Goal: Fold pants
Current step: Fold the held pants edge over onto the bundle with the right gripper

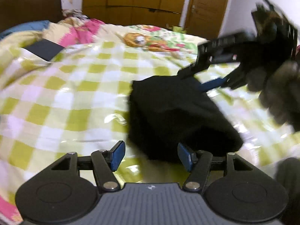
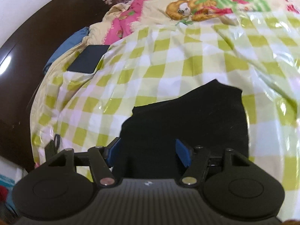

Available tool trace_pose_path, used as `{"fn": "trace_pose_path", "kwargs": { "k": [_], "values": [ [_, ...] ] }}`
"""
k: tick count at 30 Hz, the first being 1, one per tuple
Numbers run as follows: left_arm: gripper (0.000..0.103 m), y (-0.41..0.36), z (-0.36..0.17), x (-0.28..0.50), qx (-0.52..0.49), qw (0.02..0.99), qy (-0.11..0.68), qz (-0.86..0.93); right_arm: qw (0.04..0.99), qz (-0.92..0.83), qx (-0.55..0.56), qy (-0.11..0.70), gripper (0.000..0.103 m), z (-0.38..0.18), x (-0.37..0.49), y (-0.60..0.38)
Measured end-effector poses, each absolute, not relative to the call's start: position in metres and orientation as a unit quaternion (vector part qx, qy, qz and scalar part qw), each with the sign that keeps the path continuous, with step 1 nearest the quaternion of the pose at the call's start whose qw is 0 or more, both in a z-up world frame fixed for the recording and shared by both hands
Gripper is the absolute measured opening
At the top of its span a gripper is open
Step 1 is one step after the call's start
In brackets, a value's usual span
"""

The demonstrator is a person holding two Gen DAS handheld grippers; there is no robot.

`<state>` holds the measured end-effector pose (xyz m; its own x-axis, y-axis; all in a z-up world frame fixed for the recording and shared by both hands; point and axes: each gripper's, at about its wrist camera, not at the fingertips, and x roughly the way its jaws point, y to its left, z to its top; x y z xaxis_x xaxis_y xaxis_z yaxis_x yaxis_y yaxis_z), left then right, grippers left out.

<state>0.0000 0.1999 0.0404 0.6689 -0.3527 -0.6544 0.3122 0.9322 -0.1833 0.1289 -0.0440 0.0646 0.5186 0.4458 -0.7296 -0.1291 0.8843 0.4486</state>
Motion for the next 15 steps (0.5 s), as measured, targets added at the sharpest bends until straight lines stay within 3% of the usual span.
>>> {"fn": "trace_pose_path", "kwargs": {
  "k": [5,10,15],
  "values": [
    [0.084,0.176,0.036,0.041,-0.008,0.905,0.380,-0.193,0.871,0.133,0.172,0.440,0.065,0.057,0.115,-0.081],
    [0.084,0.162,0.025,0.074,-0.009,0.883,0.421,-0.208,0.870,0.144,0.158,0.444,0.066,0.042,0.098,-0.101],
    [0.074,0.154,0.035,0.085,0.020,0.878,0.425,-0.221,0.855,0.164,0.171,0.460,0.067,0.016,0.086,-0.107]
  ]
}}
